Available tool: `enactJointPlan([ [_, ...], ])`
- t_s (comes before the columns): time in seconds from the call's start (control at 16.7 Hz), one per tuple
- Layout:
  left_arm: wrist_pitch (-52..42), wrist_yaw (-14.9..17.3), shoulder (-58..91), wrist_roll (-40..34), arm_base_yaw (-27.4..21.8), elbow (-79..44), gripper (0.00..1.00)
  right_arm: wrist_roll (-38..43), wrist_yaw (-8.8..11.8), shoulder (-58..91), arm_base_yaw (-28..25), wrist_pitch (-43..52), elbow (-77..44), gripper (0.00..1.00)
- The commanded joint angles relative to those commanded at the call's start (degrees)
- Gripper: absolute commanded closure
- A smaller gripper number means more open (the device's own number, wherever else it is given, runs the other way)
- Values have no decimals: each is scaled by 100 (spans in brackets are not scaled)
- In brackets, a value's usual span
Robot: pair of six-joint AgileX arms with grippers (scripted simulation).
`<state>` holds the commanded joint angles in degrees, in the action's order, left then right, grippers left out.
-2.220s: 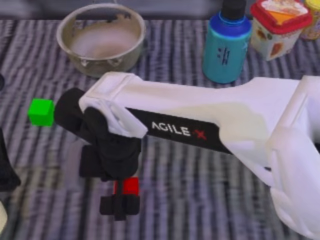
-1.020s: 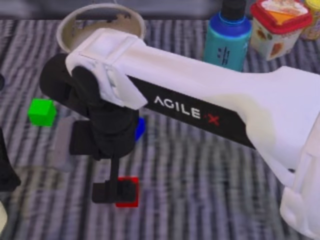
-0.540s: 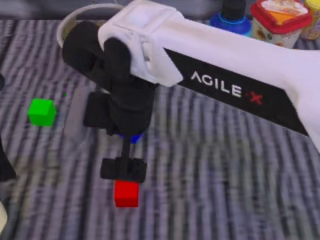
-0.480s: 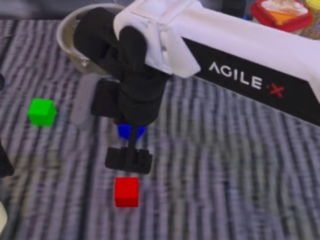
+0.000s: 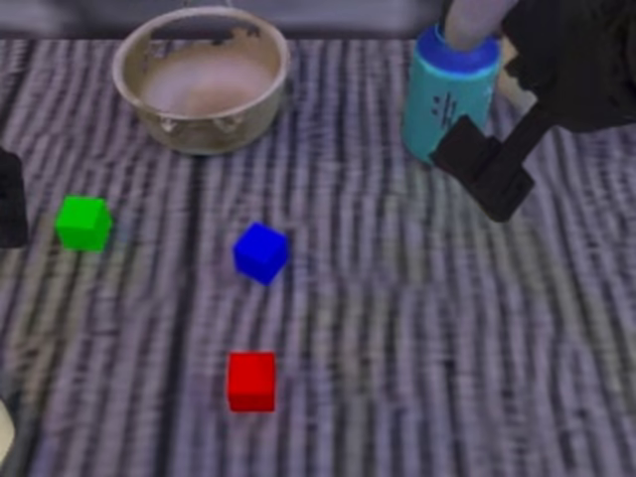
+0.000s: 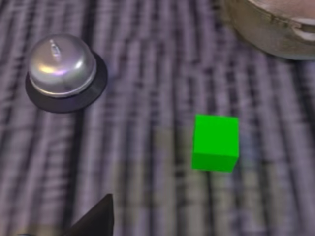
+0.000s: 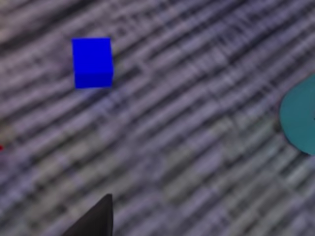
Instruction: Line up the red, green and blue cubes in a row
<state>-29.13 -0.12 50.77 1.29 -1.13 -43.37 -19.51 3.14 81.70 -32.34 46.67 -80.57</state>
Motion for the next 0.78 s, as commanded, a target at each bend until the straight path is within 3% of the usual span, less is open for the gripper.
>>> enactJointPlan([
  [0.36,-2042,13,3598,122,-101,-2825,0,996,17,-3913,1554,-2046,3886,0],
  [0.78,-3670,24,6751,211,-172,-5522,0,1742,-204,-7199,2819,-4020,7191,0],
])
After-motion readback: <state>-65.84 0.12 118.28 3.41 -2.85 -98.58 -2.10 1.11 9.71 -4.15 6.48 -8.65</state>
